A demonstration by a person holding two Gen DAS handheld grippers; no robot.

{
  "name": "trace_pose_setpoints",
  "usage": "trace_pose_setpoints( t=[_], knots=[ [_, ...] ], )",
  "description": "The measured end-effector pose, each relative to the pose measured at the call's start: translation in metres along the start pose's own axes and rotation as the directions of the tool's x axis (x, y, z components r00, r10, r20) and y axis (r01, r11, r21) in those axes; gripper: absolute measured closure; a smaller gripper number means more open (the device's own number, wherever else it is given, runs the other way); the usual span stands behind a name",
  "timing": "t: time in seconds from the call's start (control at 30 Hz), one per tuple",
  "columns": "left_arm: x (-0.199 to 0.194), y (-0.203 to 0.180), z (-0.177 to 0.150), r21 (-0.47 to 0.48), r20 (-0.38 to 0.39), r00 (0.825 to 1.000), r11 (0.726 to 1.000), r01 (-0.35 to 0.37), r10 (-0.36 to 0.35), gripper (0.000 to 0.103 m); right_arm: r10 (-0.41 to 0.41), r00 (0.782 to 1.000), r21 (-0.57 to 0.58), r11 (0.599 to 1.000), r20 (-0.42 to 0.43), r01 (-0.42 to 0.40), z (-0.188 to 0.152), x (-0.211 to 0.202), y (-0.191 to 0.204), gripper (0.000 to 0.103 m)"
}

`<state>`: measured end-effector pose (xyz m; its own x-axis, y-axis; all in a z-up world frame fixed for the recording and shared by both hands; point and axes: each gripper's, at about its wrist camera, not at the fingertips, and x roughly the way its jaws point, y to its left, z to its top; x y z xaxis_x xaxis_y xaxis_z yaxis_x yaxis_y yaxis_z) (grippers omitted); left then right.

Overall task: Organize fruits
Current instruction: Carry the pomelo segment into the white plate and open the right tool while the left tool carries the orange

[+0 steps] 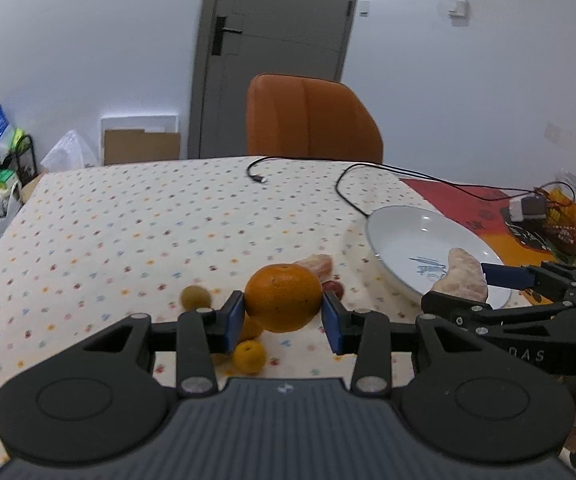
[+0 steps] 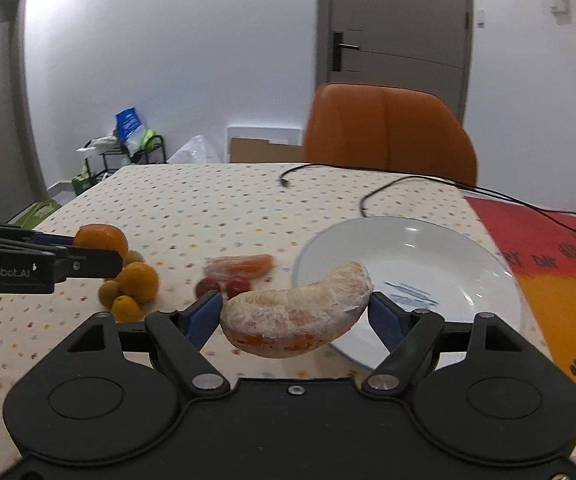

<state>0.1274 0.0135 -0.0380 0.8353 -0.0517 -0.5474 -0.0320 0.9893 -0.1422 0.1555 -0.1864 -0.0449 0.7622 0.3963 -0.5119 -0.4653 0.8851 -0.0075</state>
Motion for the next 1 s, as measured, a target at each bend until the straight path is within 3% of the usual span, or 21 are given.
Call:
trace_pose_setpoints(
  t=[0.57, 1.0],
  knots=[
    [0.032, -0.052, 0.009, 0.06, -0.022, 0.999, 0.997, 0.05, -0.048, 0.063, -0.075, 0.997, 0.119, 0.99, 0.035, 0.07, -0.014, -0.008, -0.063, 0.027],
    [0.063, -0.093, 0.017, 0.12, -0.051, 0.997, 0.991, 0.058, -0.052, 0.063, -0.072, 0.994, 0.177, 0.983, 0.077, 0.058, -0.023, -0.003, -0.095, 0.026]
  ],
)
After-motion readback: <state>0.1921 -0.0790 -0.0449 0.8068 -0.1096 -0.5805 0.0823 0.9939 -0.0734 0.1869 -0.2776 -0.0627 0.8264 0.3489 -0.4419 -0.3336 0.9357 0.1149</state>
